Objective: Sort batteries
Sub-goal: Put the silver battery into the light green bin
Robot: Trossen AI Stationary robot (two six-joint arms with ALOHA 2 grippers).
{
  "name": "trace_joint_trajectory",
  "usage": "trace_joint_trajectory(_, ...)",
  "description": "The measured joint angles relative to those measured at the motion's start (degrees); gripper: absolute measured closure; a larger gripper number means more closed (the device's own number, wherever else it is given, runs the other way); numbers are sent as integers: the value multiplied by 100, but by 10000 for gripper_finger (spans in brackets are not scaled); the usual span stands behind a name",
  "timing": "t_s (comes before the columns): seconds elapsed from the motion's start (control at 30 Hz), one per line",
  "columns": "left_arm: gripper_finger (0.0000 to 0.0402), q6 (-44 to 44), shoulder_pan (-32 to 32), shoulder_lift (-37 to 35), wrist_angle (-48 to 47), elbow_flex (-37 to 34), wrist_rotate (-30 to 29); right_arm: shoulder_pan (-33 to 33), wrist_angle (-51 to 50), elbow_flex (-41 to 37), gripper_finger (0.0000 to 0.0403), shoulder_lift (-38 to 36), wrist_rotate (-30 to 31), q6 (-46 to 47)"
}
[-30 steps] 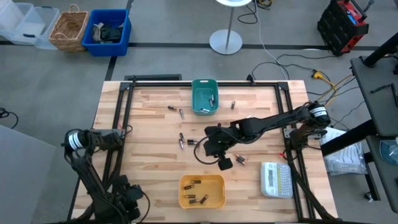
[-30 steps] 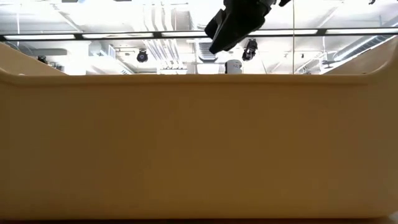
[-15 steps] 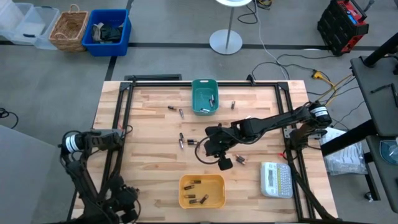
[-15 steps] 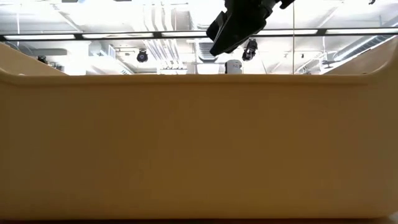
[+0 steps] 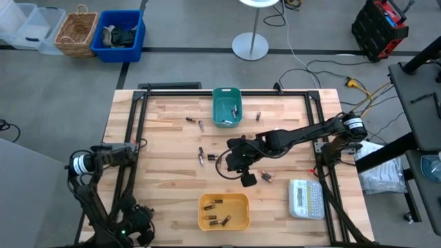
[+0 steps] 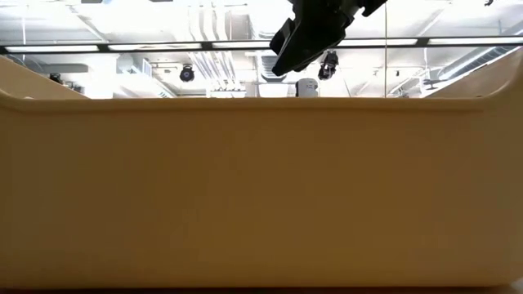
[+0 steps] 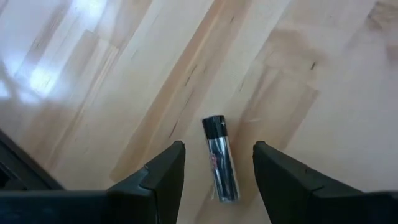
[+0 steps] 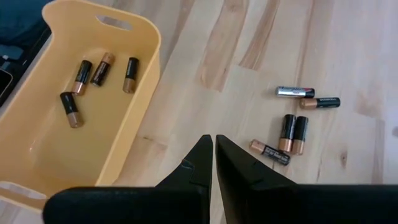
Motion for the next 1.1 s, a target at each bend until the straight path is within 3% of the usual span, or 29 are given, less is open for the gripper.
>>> trace_joint_trajectory(0.4, 248, -74, -9, 293, 263, -2, 22, 0, 0, -2, 390, 0, 0, -12)
trace_joint_trajectory(0.57, 291, -129, -31, 300, 340, -2, 0, 0, 0, -2, 390, 0, 0, -4)
trace_joint_trajectory(0.8, 380, -202, -90, 285, 399, -35, -15, 0, -4, -2, 390, 0, 0, -6)
trace_joint_trajectory(0.93, 381, -226, -94, 246, 366, -40, -92, 0, -4, -2, 390, 0, 0, -12)
trace_joint_trajectory(1.03, 381, -305, -101, 192, 72, 51, -596, 0, 58, -2, 390, 0, 0, -98)
trace_joint_trajectory(1.1, 381, -299, -77, 78, -361, 148, -1280, 0, 376, -4, 390, 0, 0, -267)
